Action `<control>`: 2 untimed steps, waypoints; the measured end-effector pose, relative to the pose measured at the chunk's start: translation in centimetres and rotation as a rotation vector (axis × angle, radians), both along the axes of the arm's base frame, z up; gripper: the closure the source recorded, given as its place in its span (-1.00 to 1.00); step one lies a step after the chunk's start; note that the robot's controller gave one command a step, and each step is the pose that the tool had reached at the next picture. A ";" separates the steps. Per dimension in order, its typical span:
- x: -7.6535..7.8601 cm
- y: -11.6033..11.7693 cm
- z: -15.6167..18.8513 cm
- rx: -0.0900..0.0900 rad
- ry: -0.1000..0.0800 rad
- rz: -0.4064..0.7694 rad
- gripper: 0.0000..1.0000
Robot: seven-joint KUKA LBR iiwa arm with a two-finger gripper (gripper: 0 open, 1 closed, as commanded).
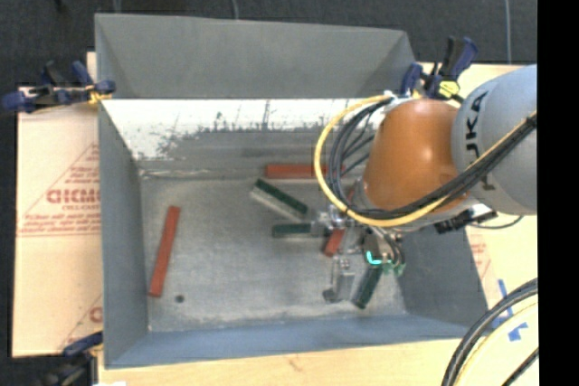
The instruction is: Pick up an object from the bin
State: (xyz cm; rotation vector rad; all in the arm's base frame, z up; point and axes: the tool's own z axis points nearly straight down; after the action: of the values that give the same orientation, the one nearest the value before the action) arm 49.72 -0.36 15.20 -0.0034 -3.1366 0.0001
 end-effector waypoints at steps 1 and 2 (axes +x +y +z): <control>0.2 0.0 0.4 0.000 -0.008 0.000 -1.00; 4.1 -2.8 -3.4 0.000 -0.020 0.042 -1.00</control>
Offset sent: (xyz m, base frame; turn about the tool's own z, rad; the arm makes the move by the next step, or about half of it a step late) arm 0.0668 -0.0541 -0.0758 -0.0660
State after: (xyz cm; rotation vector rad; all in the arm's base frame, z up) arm 53.84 -3.18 11.80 0.0627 -3.1561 0.0006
